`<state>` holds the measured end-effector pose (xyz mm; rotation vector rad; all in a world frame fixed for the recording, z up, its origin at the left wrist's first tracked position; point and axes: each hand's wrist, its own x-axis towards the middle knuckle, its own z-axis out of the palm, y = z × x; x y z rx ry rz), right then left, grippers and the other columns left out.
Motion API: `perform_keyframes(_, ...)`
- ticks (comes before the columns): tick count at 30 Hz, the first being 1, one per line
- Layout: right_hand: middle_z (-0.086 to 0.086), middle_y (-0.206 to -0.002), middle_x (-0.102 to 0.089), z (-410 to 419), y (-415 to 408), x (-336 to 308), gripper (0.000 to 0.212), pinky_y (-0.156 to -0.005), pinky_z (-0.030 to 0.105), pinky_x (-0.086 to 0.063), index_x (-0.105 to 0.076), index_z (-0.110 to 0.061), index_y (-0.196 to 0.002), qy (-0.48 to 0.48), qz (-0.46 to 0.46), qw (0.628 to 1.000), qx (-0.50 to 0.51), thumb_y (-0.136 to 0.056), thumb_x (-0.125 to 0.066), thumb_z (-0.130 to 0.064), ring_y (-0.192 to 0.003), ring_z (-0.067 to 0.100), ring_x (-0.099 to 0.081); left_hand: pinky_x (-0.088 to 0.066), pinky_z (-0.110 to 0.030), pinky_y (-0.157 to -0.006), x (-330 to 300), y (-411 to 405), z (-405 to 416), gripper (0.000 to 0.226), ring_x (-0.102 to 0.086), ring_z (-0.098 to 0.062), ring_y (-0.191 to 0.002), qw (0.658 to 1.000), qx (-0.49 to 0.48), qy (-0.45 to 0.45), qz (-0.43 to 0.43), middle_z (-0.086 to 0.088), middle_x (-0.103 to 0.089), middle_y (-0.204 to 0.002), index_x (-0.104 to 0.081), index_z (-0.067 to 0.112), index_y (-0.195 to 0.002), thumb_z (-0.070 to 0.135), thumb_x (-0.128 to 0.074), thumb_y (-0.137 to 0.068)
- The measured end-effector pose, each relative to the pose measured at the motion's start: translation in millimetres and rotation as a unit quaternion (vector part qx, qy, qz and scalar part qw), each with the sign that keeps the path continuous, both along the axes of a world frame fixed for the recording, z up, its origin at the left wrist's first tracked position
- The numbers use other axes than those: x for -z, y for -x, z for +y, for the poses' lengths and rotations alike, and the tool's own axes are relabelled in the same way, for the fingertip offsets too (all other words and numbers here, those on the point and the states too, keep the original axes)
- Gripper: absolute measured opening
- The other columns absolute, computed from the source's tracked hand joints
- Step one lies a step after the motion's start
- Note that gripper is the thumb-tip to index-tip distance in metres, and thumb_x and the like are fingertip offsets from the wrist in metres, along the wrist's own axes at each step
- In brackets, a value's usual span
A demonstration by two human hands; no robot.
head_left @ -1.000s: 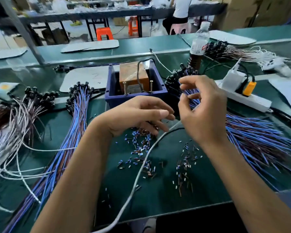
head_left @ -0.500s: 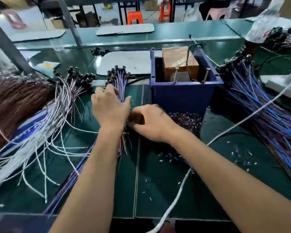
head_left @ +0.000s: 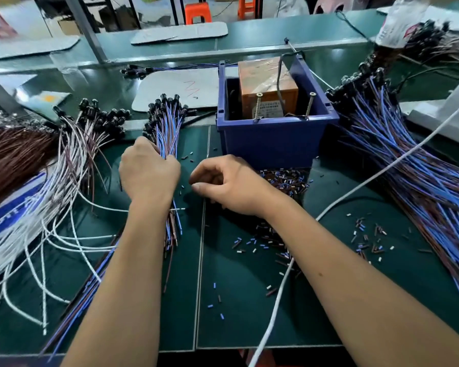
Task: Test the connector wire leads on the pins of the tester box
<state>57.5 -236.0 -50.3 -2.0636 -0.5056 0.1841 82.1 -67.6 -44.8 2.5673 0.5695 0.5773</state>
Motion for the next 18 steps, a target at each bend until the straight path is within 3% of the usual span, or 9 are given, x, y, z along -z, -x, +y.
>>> perform_keyframes(5,0.003,-0.090,-0.077,0,1,3,0.011,-0.082,0.033,-0.059,-0.077,-0.014,-0.106,0.000,-0.014,1.000,0.006,-0.095,-0.074,-0.018,-0.082,0.021,-0.071,-0.047,-0.041,-0.095,-6,4,1,0.019,-0.062,-0.040,-0.110,1.000,-0.015,0.027,-0.006,-0.019,-0.072,-0.108,-0.072,0.009,-0.102,0.019,-0.062,-0.089)
perform_keyframes(11,-0.005,-0.086,-0.075,1,-1,7,0.007,-0.077,0.025,-0.057,-0.078,-0.021,-0.101,0.003,-0.025,1.000,0.006,-0.095,-0.076,-0.021,-0.078,0.010,-0.069,-0.043,-0.042,-0.094,-10,5,1,0.018,-0.060,-0.038,-0.108,0.992,-0.034,0.074,-0.100,-0.016,-0.068,-0.109,-0.064,0.007,-0.107,0.019,-0.055,-0.098)
perform_keyframes(14,-0.008,-0.083,-0.075,2,-1,9,0.006,-0.072,0.018,-0.052,-0.078,-0.021,-0.100,0.004,-0.030,1.000,0.008,-0.095,-0.075,-0.022,-0.074,0.005,-0.066,-0.047,-0.037,-0.086,-13,4,-2,0.010,-0.064,-0.027,-0.096,0.970,-0.033,0.202,-0.129,-0.004,-0.067,-0.099,-0.060,0.012,-0.102,0.018,-0.052,-0.099)
perform_keyframes(16,-0.007,-0.083,-0.075,3,0,9,0.006,-0.071,0.018,-0.052,-0.078,-0.020,-0.100,0.001,-0.036,0.999,0.013,-0.095,-0.075,-0.022,-0.073,0.006,-0.066,-0.051,-0.036,-0.075,-16,5,-6,0.008,-0.066,-0.021,-0.078,0.934,-0.001,0.322,-0.152,-0.004,-0.070,-0.095,-0.053,0.017,-0.095,0.013,-0.047,-0.100)
perform_keyframes(18,-0.005,-0.083,-0.075,5,2,9,0.006,-0.070,0.018,-0.052,-0.077,-0.017,-0.100,-0.011,-0.049,0.999,0.020,-0.096,-0.074,-0.021,-0.072,0.005,-0.066,-0.052,-0.037,-0.077,-17,7,-8,0.010,-0.065,-0.019,-0.079,0.925,0.015,0.350,-0.151,-0.001,-0.071,-0.092,-0.053,0.019,-0.093,0.013,-0.047,-0.098)
